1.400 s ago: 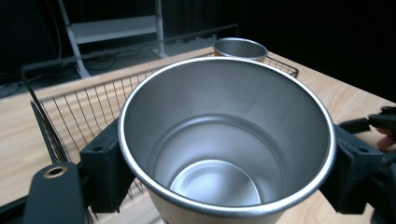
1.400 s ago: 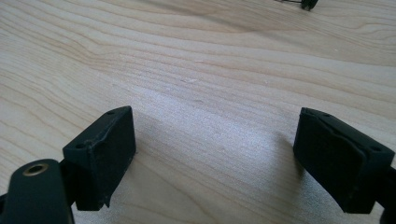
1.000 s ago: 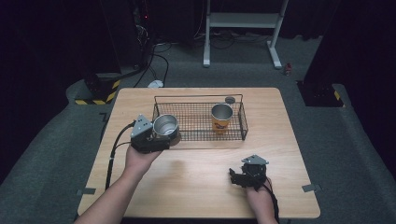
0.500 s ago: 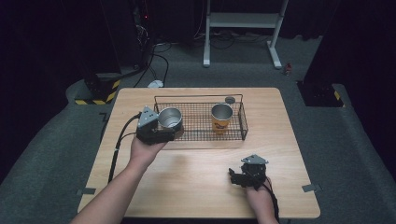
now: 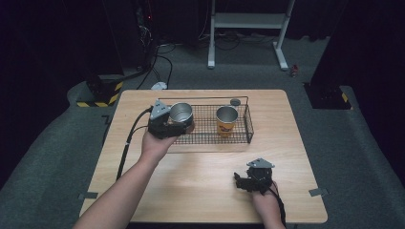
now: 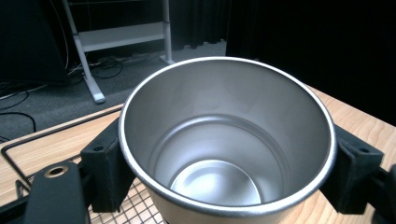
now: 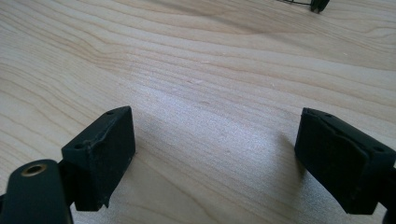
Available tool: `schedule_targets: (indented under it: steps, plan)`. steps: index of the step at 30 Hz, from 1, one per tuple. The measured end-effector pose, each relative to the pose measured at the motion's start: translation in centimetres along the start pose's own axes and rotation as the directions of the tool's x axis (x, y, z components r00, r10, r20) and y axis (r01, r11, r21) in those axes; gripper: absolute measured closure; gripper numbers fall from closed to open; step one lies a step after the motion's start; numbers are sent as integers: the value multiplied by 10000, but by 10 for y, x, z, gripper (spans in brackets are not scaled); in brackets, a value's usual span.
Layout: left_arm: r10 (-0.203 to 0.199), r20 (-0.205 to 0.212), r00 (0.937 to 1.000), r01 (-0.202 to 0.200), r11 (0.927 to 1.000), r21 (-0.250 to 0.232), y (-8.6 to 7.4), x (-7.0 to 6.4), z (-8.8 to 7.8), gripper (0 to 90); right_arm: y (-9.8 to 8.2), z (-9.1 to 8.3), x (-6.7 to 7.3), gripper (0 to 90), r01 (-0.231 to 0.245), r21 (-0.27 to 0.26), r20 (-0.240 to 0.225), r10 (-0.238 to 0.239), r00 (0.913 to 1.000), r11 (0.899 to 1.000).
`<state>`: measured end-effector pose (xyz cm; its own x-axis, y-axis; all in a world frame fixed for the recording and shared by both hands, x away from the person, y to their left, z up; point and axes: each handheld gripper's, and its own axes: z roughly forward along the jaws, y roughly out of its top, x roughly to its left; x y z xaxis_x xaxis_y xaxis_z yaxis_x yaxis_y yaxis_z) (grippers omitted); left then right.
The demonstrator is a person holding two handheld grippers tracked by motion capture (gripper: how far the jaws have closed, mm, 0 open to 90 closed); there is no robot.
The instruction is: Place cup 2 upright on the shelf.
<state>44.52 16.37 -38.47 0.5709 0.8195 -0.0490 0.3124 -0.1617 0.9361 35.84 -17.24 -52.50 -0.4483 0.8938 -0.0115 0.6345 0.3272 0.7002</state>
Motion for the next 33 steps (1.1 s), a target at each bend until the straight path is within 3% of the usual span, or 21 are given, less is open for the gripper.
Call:
schedule_targets:
  steps: [5, 12, 15, 23, 33]
  plan:
    - [-11, 10, 10000, 11, 9996, 282, 3, 2, 14, 187, 0, 0, 0, 123, -8, 2, -11, 8, 10000, 10000]
    - [-309, -240, 9992, 324, 9973, 653, 3, 9, 33, 187, 0, 0, 0, 123, 14, -7, -17, -14, 10000, 10000]
    - [-437, -149, 9989, 447, 9964, 719, 3, 13, 38, 187, 0, 0, 0, 123, 49, -19, -15, -49, 10000, 10000]
    - [-468, -499, 9977, 510, 9950, 864, -2, 17, 53, 187, 0, 0, 0, 123, 72, 7, -48, -72, 10000, 10000]
    - [-945, -796, 9923, 1051, 9842, 1422, -13, 28, 72, 187, 0, 0, -1, 123, 108, 4, -81, -108, 9999, 9999]
